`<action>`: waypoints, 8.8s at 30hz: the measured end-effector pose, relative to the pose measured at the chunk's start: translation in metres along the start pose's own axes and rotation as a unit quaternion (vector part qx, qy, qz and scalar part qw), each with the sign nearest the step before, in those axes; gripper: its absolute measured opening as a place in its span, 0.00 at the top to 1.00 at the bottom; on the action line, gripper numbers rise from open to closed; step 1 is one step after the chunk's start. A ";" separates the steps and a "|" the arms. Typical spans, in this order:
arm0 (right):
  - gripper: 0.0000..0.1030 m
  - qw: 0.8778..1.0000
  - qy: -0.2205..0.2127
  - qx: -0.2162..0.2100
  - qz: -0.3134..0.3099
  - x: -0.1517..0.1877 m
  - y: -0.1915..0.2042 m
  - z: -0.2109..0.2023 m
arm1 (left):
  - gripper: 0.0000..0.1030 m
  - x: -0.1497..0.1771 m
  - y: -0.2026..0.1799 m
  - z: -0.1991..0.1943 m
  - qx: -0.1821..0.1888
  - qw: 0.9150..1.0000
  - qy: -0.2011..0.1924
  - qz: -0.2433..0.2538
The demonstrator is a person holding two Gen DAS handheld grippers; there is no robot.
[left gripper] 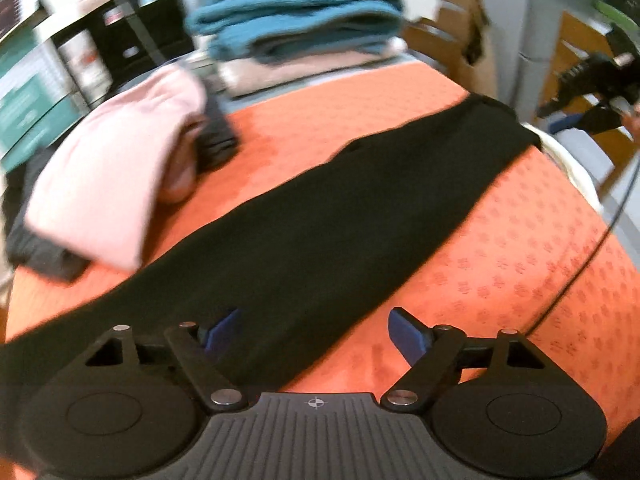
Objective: Fold clothes
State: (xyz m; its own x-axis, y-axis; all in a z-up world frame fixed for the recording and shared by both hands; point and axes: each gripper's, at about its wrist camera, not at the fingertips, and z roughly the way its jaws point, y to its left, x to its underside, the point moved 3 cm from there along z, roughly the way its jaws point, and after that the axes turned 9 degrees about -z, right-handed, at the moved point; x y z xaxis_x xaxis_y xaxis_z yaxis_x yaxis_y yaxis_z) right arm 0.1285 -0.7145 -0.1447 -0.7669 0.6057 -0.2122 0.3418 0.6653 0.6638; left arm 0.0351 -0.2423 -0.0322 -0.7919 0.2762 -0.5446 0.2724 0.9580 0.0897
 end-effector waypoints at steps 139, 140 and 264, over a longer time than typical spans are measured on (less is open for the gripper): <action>0.75 0.675 -0.062 -0.002 -0.735 0.528 0.532 0.116 | 0.92 0.115 0.384 -0.023 0.285 0.788 -0.021 -0.546; 0.71 0.684 -0.056 -0.001 -0.728 0.522 0.528 0.113 | 0.92 0.112 0.387 -0.025 0.283 0.793 -0.026 -0.539; 0.37 0.952 -0.066 0.080 -0.288 0.304 0.332 0.098 | 0.34 0.111 0.361 -0.064 0.139 0.983 -0.035 -0.114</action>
State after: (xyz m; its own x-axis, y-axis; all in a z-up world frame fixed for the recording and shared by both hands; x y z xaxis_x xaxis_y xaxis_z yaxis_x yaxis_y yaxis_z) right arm 0.0623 -0.2665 -0.0589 -0.7811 0.1620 -0.6030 -0.0296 0.9550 0.2950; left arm 0.0101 0.1389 -0.0067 -0.8128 0.0414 -0.5810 0.2392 0.9333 -0.2680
